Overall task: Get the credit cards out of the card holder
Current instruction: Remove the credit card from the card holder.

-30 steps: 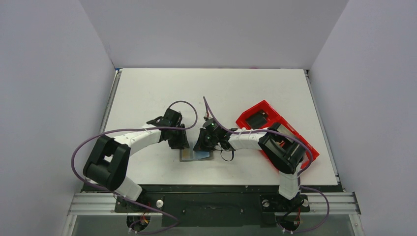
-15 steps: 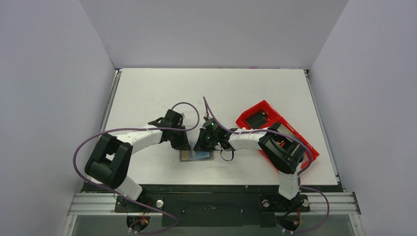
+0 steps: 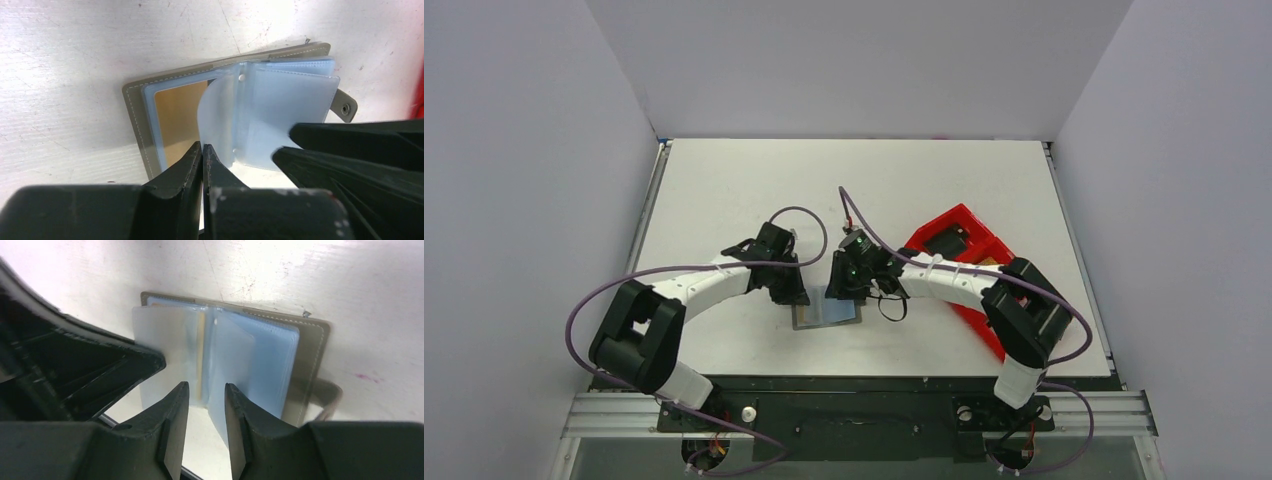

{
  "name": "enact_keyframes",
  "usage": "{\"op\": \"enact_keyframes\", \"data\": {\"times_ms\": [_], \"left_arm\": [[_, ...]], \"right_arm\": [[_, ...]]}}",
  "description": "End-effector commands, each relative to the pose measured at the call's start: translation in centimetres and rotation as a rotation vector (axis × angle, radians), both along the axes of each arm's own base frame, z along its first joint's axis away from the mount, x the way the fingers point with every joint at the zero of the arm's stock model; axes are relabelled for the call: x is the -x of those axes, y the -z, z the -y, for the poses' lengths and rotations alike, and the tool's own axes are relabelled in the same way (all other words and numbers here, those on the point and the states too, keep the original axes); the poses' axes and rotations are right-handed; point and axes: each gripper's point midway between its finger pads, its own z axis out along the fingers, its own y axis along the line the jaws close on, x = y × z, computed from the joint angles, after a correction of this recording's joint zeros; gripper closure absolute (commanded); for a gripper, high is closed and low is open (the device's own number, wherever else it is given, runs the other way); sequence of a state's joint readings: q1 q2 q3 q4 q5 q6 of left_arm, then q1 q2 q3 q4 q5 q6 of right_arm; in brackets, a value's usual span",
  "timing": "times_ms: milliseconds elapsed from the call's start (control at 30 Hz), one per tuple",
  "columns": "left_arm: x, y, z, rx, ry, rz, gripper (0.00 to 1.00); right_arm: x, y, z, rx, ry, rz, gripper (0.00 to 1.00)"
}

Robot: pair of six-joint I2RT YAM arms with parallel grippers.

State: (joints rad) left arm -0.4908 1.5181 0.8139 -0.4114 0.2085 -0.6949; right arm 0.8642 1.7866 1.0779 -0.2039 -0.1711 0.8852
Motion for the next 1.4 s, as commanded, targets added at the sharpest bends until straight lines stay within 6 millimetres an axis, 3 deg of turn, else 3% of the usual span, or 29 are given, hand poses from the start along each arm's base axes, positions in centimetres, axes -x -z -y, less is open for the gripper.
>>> {"op": "enact_keyframes", "data": {"times_ms": [0,167,500,800,1100,1367], "left_arm": [[-0.6,-2.0,1.0,0.021,0.007,0.051,1.00],[-0.5,-2.4,2.9,0.035,0.037,0.053,0.94],[-1.7,-3.5,7.0,0.087,0.074,0.073,0.77],[-2.3,-2.3,9.3,0.106,0.093,0.046,0.62],[-2.7,-2.3,10.2,0.131,0.099,0.043,0.47],[-2.9,-3.5,9.8,0.134,0.090,0.065,0.43]], "right_arm": [[-1.4,-5.2,0.8,-0.012,0.021,0.115,0.70],[-1.6,-6.9,2.7,0.015,0.061,0.164,0.70],[-0.7,-7.3,6.5,0.073,0.125,0.206,0.70],[0.1,-8.2,9.1,0.082,0.182,0.234,0.69],[0.4,-7.8,9.3,0.084,0.185,0.224,0.69],[0.5,-7.9,7.9,0.080,0.145,0.218,0.69]]}}
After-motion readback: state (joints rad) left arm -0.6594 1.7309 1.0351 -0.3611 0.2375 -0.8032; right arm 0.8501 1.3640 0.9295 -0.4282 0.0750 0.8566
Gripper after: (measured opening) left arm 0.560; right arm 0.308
